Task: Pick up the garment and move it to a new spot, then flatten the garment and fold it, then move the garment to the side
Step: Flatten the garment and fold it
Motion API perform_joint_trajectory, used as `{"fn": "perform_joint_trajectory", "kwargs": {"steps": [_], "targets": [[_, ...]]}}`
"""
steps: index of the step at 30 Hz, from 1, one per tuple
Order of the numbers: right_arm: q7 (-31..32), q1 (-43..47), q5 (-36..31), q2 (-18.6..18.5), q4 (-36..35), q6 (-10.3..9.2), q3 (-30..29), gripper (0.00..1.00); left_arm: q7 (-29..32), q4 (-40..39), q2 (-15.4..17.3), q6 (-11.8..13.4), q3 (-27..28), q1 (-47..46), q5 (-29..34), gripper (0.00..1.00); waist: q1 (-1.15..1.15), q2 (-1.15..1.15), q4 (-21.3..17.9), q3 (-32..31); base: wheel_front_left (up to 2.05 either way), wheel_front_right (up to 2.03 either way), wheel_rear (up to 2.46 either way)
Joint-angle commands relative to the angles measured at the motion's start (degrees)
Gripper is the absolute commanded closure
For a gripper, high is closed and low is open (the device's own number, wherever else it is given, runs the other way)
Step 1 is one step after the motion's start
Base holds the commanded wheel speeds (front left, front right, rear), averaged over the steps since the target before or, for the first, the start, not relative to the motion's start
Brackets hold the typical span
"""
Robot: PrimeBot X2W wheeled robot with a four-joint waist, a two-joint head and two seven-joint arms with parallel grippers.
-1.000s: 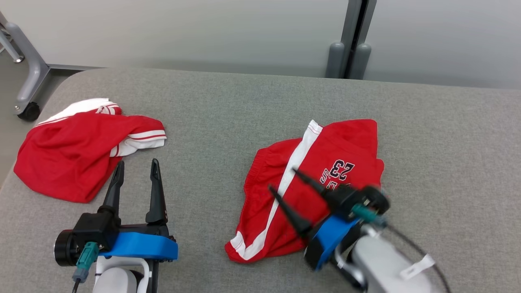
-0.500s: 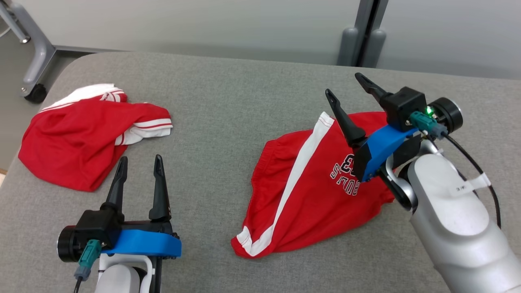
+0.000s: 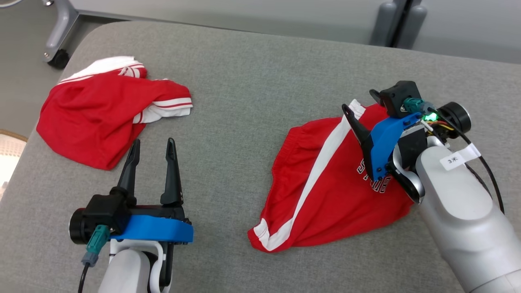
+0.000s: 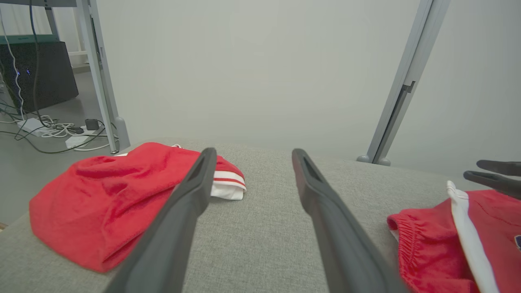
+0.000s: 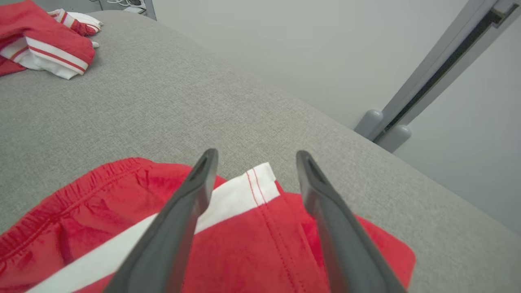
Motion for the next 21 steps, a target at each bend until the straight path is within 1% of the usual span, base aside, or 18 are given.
{"fn": "perform_joint_trajectory", "kwargs": {"steps": [1, 6, 14, 15, 16, 17, 21], "targets": [[0.4, -1.0, 0.1, -0.3, 1.5, 0.01, 0.0, 0.00, -0.3, 0.0, -0.1, 0.4, -0.2, -1.2, -0.5, 0.00, 0.00, 0.00, 1.0, 0.9, 0.00, 0.00, 0.00], [0.2, -2.1, 0.0, -0.6, 5.9, 0.01, -0.6, 0.00, -0.3, 0.2, -0.1, 0.5, -1.4, -2.1, -1.3, 0.00, 0.00, 0.00, 2.4, 1.8, 0.00, 0.00, 0.00], [1.0, -3.1, 0.2, 1.0, 15.3, 0.01, 0.3, 0.00, -0.3, 0.7, -0.1, 0.9, -2.5, -2.7, -2.2, 0.00, 0.00, 0.00, 3.9, 2.3, 0.00, 0.00, 0.00], [1.2, -3.1, 0.4, 1.1, 16.4, 0.02, 0.7, 0.04, -0.3, 0.8, -0.1, 1.0, -2.6, -2.8, -2.2, 0.00, 0.00, 0.00, 4.0, 2.3, 0.00, 0.00, 0.00], [1.1, -3.2, 0.7, 1.3, 17.2, 0.02, 1.0, 0.66, -0.3, 0.8, -0.1, 1.0, -2.7, -2.8, -2.3, 0.00, 0.00, 0.00, 4.1, 2.2, 0.00, 0.00, 0.00], [0.6, -3.3, 1.1, 1.4, 17.8, 0.02, 1.2, 1.00, -0.3, 0.9, -0.1, 1.0, -2.8, -2.7, -2.3, 0.00, 0.00, 0.00, 4.1, 2.2, 0.00, 0.00, 0.00], [-3.5, -5.2, 1.7, 0.8, 18.6, 0.01, 1.4, 1.00, -0.3, 1.1, -0.1, 1.2, -2.8, -2.5, -2.1, 0.00, 0.00, 0.00, 3.8, 1.5, 0.00, 0.00, 0.00]]}}
